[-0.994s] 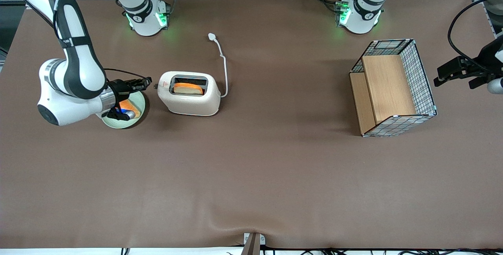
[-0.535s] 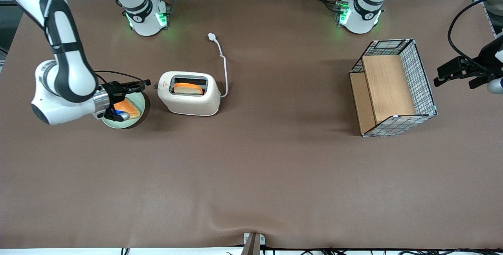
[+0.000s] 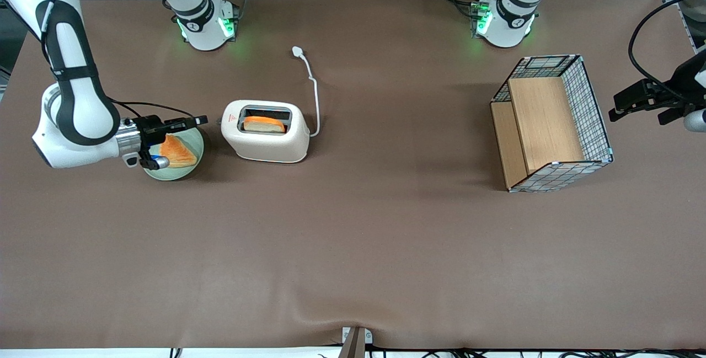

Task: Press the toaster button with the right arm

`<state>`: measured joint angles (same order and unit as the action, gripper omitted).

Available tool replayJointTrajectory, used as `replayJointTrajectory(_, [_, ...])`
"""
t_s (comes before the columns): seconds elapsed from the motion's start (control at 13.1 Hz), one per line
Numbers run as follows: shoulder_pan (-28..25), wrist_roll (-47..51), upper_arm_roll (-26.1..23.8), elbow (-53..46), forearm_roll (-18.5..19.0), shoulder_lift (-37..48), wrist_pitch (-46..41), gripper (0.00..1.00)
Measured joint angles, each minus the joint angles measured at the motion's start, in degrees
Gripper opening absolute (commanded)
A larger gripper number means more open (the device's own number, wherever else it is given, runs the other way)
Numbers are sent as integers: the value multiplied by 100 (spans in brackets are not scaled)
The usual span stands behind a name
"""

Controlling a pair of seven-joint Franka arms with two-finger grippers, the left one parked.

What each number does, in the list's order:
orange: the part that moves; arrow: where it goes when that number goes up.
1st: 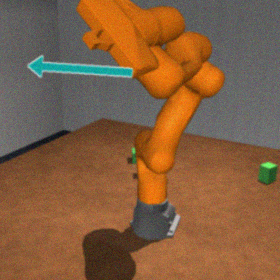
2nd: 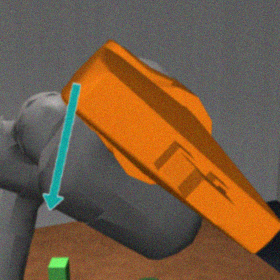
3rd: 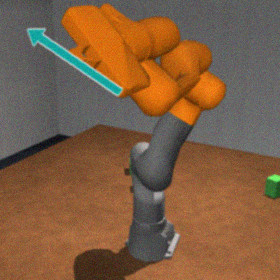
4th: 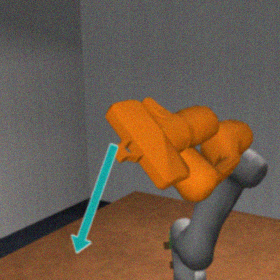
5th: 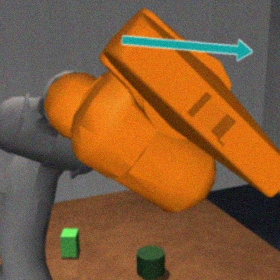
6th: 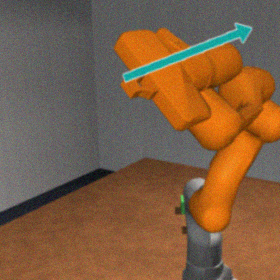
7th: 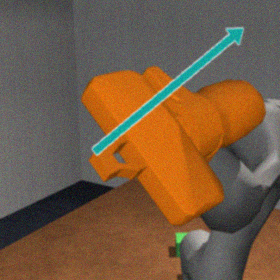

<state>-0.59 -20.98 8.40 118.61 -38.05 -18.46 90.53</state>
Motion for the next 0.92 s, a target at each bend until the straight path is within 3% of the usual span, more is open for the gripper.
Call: replayJointTrajectory(0.92, [-139, -35, -54, 222, -308, -4, 271, 0])
